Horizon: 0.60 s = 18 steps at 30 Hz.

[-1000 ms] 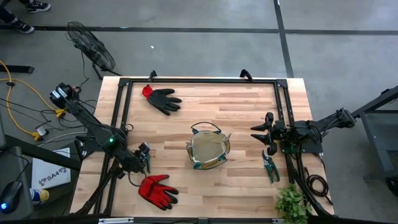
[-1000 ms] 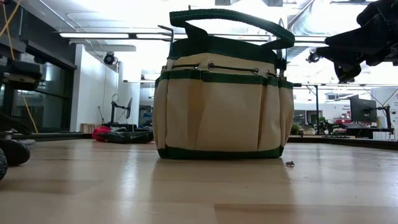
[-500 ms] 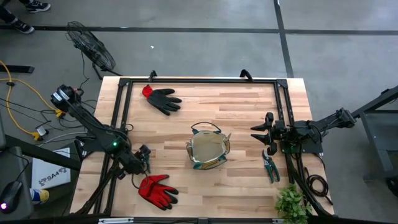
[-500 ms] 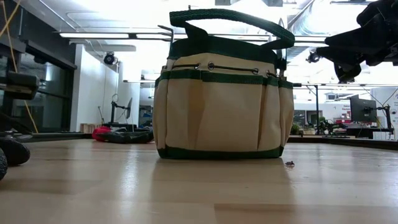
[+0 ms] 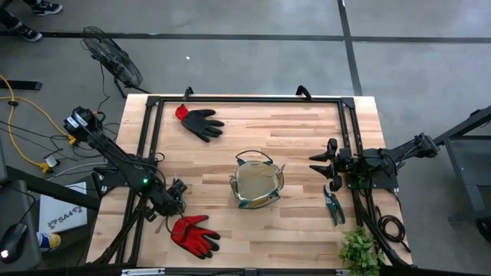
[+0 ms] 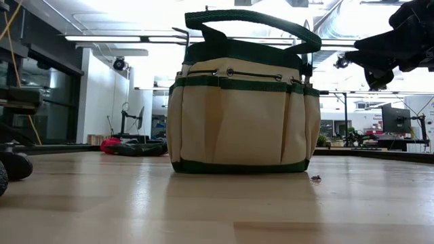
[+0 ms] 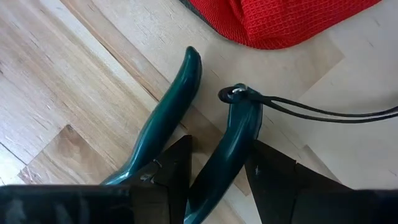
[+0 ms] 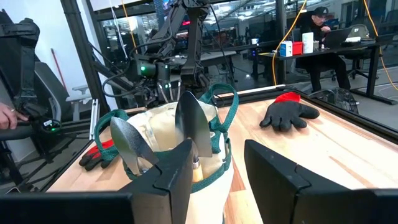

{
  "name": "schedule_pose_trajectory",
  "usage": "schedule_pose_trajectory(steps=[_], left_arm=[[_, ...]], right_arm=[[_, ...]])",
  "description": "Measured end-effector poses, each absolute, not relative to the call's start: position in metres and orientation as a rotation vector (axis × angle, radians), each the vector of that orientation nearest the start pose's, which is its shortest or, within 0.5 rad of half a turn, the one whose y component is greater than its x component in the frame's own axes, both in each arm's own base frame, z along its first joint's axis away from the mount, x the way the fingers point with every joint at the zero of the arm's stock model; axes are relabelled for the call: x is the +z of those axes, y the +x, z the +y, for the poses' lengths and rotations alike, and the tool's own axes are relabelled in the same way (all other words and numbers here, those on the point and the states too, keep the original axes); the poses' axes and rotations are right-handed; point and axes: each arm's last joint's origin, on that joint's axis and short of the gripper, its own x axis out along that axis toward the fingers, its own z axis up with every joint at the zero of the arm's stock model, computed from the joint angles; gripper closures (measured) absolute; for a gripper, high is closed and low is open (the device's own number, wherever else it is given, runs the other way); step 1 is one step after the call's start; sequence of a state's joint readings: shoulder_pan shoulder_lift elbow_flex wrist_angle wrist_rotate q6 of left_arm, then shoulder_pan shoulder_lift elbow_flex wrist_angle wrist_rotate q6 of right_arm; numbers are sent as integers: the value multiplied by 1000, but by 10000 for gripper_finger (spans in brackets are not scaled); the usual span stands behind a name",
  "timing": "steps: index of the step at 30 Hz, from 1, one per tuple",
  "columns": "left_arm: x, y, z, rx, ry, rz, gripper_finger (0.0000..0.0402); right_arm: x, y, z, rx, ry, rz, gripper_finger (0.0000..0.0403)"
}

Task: Pick & Place Garden tools in Gardening bag
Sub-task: Put the green shear scissors into the gardening bag

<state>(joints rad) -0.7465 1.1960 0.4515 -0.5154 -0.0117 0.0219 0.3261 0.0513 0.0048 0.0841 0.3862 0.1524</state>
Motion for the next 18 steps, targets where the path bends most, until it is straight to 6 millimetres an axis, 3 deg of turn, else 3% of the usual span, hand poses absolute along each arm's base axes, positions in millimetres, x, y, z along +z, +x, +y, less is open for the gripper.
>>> schedule_pose_trajectory(steps=[18], left_arm=[[134, 128, -118, -640, 497, 1191, 276]], right_arm=[[169, 97, 21, -57, 165, -40, 266]])
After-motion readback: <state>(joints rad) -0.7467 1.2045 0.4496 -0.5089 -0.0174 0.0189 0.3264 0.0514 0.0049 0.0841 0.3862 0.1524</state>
